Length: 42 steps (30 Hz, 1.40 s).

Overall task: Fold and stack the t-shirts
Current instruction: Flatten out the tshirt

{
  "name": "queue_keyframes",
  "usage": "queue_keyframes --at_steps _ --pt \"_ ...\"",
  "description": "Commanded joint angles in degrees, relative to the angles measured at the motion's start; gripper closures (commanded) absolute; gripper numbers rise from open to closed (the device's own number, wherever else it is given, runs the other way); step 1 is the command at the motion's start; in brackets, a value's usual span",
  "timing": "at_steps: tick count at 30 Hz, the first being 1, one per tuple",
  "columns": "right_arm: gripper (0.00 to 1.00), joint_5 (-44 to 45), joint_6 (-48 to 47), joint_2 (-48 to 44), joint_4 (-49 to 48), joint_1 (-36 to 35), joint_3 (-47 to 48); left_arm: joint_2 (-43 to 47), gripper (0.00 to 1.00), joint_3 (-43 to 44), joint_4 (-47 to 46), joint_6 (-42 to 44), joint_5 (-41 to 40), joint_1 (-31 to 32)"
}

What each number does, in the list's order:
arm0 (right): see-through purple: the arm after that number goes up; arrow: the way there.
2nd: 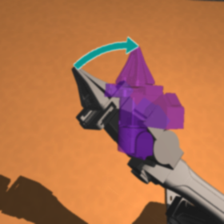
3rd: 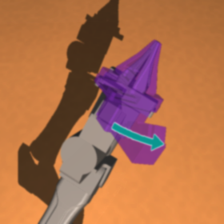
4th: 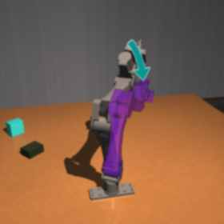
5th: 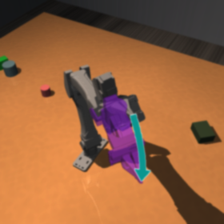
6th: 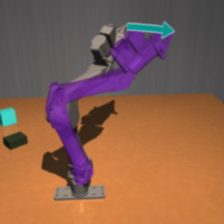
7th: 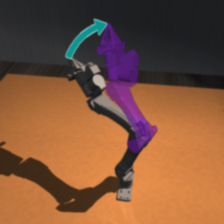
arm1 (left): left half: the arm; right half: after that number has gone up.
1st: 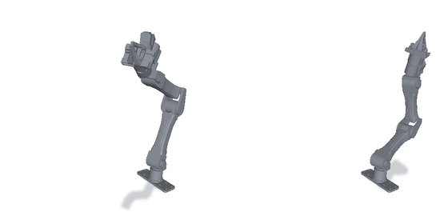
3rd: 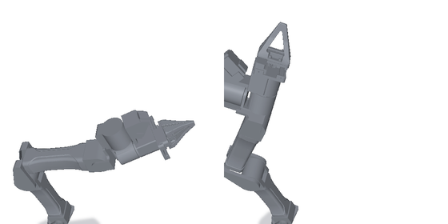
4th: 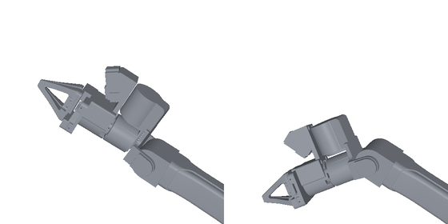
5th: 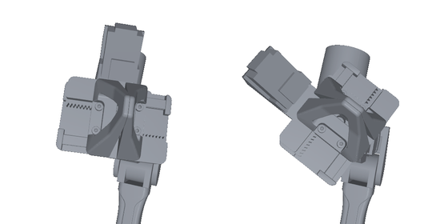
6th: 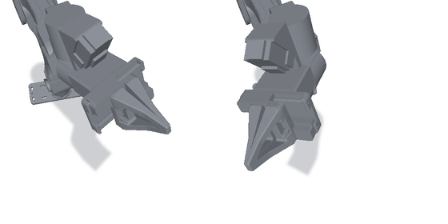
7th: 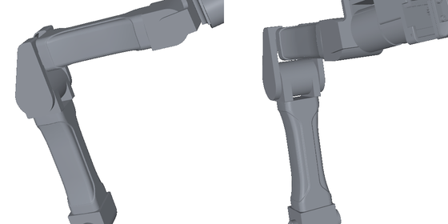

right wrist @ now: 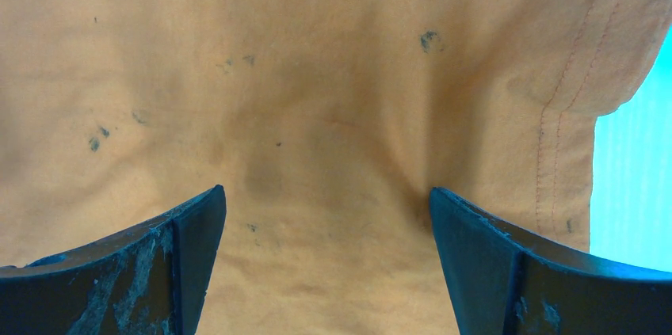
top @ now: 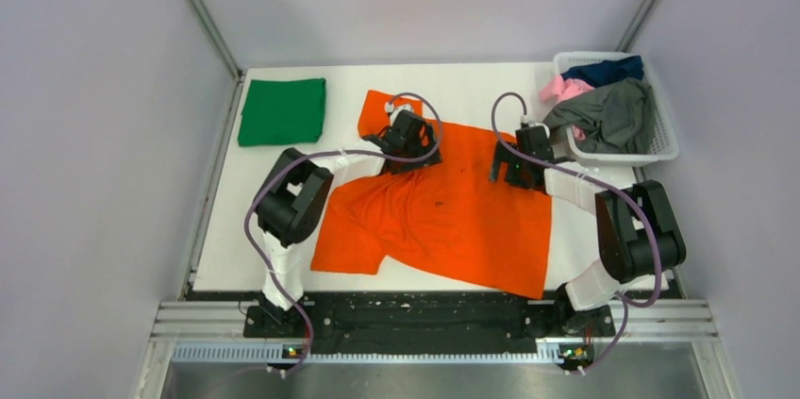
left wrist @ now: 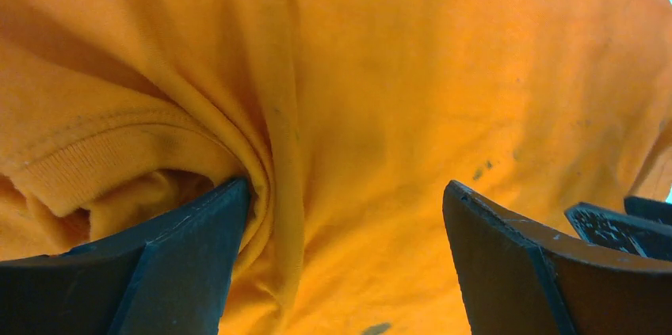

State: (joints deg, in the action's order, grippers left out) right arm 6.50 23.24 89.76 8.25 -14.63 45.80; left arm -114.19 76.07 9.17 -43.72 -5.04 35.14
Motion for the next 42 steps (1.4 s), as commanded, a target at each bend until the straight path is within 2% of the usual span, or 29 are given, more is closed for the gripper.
queue_keyframes --at_steps 1,8,14,18,22,30,33,36,39,42 --pt "0.01 1.44 0.53 -1.46 2.52 -0.42 -0.55 -0.25 0.03 -1.39 6.06 -4.97 1.33 1.6" --pt "0.01 2.5 -0.25 -1.55 2.66 -0.35 -0.36 7.44 0.01 -2.34 11.49 -2.0 -11.68 0.43" --pt "0.01 3.95 -0.97 -1.56 3.46 -0.4 0.03 5.39 0.01 -8.01 13.41 -4.07 -8.78 -9.47" --pt "0.01 4.43 -1.31 -1.01 3.48 -0.4 0.64 9.41 0.01 -14.38 12.9 -6.52 -10.98 -13.62" --pt "0.01 4.48 -1.35 0.48 3.42 -0.38 1.74 14.72 0.01 -16.8 16.44 -9.12 -14.48 -14.54" --pt "0.01 5.23 -1.46 1.24 3.64 -0.39 3.02 25.21 0.01 -18.6 30.78 -17.16 -27.62 -14.5" --pt "0.01 4.7 -1.84 0.74 3.59 -0.38 3.52 28.68 0.01 -18.92 29.51 -16.1 -27.54 -14.71" --pt "0.01 4.53 -2.68 -0.13 3.61 -0.39 3.76 30.12 0.01 -18.68 22.93 -11.2 -24.08 -15.08" --pt "0.01 4.4 -3.38 -0.94 3.42 -0.38 3.75 27.48 0.01 -17.62 15.25 -5.47 -17.5 -16.75" --pt "0.01 4.02 -4.71 -1.36 3.33 -0.39 3.68 21.92 0.02 -13.52 11.85 -1.06 -12.86 -19.46"
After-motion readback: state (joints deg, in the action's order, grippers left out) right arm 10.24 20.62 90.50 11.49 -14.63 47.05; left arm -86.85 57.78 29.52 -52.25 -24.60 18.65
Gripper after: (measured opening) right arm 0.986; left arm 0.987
